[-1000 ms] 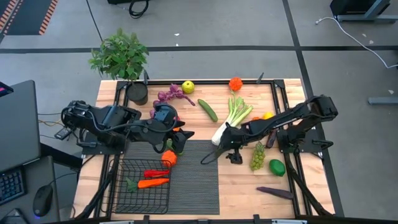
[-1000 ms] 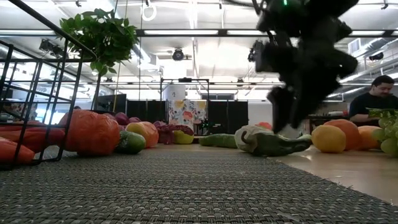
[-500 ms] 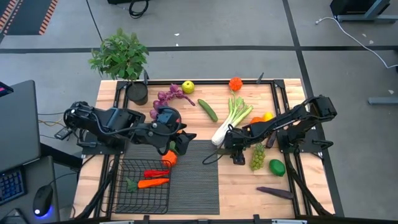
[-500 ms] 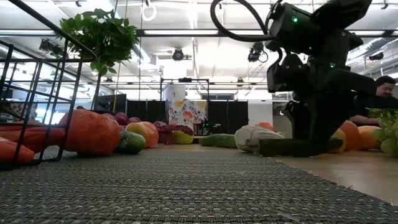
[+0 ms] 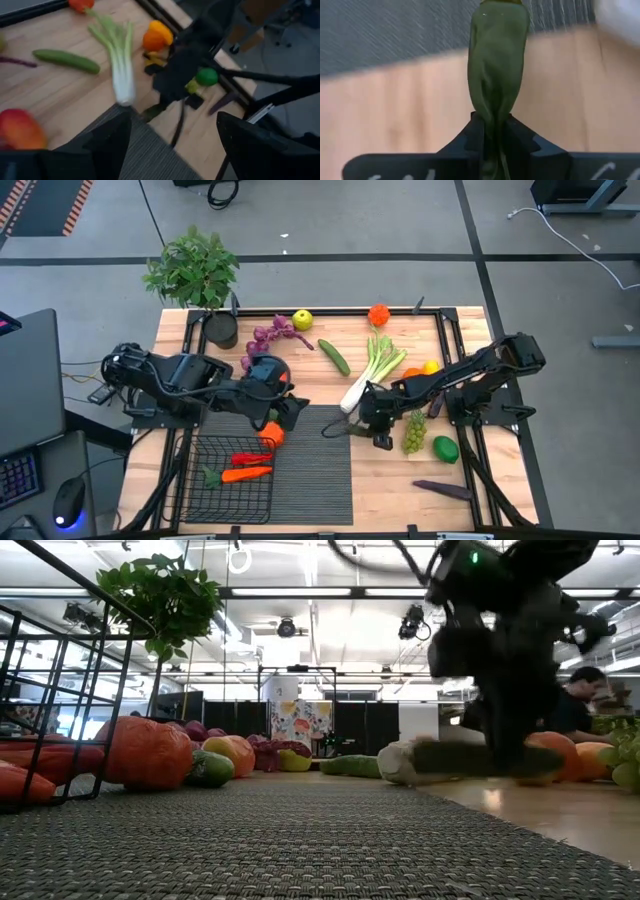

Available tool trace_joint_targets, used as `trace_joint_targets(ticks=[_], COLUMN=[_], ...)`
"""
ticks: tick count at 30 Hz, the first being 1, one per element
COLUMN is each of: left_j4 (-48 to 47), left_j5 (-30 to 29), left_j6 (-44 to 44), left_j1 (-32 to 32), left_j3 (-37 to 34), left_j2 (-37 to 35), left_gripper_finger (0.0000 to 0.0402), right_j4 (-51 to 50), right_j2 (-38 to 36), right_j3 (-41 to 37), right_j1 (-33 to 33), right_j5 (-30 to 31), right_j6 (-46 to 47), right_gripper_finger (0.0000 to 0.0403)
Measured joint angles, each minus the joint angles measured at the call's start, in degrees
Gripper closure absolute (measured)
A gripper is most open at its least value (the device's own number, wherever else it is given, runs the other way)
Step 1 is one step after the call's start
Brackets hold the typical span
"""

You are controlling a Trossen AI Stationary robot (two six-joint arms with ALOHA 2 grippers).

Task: Build produce basket
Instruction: Put the green chili pepper into the wire basket

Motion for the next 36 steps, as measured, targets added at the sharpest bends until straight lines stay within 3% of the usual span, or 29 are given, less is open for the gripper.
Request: trace_joint_targets(ticks=[8, 13, 22, 33, 36], left_j4=[-3.86, -4.68, -1.05, 8.75, 14.07], left_j5=[-16.77, -23.46, -26.01, -24.70, -23.93], left_j6=[-5.75, -14.35, -31.14, -30.77, -26.75], left_j1=[-7.68, -7.63, -1.90, 3.39, 4.37], left_j3=[0.04, 0.05, 0.02, 0.02, 0.02], left_j2=[-1.01, -0.49, 3.60, 9.48, 11.07], left_gripper_finger=[0.0104, 0.0104, 0.0104, 0.0104, 0.0104], right_j4=[23.92, 39.14, 50.52, 53.15, 53.93], right_j2=[-4.95, -7.47, -11.59, -13.61, -13.35], right_j3=[0.02, 0.04, 0.07, 0.07, 0.07], right_j1=[0.30, 0.31, -0.44, -4.06, -4.77], right_j5=[4.49, 8.29, 11.31, 11.31, 9.60], right_j6=[11.68, 17.36, 18.78, 19.08, 19.10], right_gripper_finger=[0.0349, 0.0343, 0.0344, 0.0343, 0.0343])
